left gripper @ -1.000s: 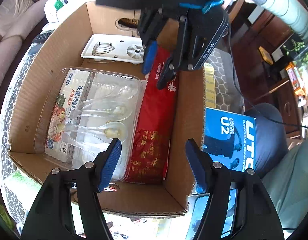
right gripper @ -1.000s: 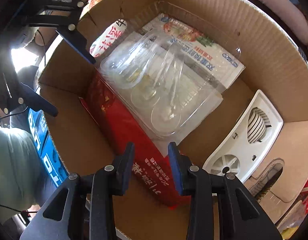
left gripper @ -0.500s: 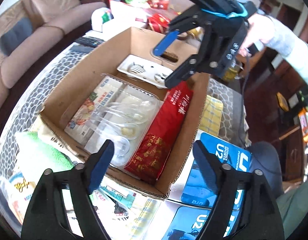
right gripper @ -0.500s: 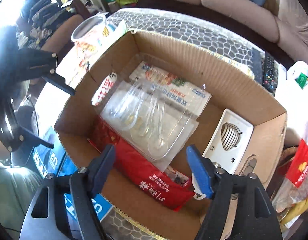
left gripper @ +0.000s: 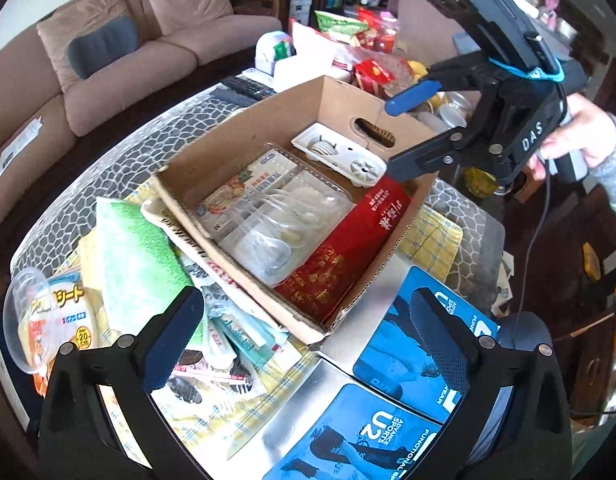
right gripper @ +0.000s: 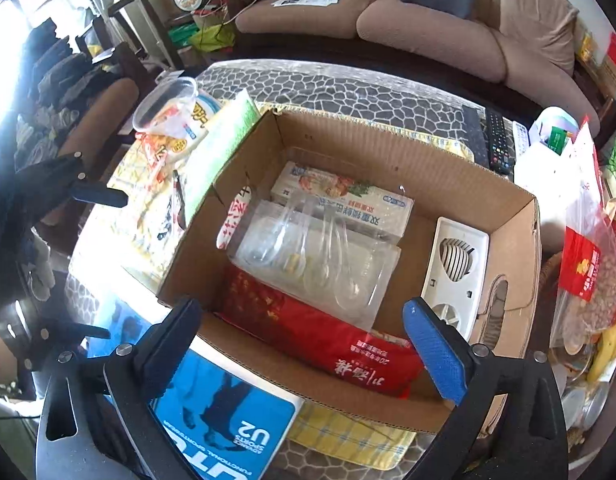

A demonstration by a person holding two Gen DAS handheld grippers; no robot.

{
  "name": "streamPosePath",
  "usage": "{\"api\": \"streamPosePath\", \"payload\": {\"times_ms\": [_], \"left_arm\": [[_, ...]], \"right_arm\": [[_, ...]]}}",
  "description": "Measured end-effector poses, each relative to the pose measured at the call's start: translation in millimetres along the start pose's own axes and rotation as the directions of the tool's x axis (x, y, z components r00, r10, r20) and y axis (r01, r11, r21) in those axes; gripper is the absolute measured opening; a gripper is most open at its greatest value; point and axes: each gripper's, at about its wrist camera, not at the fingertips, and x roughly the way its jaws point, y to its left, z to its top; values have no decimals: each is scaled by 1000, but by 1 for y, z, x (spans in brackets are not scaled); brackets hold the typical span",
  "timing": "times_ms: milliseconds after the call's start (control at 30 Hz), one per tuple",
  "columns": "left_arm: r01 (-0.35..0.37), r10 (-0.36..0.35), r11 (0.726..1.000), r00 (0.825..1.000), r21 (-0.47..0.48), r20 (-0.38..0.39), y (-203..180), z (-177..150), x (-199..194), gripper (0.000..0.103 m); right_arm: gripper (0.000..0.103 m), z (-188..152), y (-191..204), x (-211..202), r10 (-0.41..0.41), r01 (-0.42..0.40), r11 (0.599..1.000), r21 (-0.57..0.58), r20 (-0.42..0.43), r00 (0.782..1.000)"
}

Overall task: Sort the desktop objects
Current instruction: 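Withdraw both tools from the box back over the table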

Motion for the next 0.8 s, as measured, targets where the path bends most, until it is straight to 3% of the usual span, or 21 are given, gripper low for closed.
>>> {"api": "streamPosePath", "payload": {"times_ms": [133, 333, 500, 800], "left_arm": [[-53, 57, 993, 998, -110, 39, 31, -23, -35, 103], [-109, 128, 960, 990, -260, 54, 72, -77, -72, 103], [-131, 165, 914, 985, -384, 58, 103, -132, -91, 103], [-118, 179, 831, 982, -544, 59, 151, -217, -85, 103]], "right_arm": [[103, 4, 34, -10, 38, -39, 999, 9, 52, 998], [103, 12, 97, -8, 94, -94, 996, -12, 118, 988], [103, 22, 145, 6, 166, -166, 986, -13, 160, 973], [103, 34, 212, 63, 201, -200, 980, -21, 150, 968]]}}
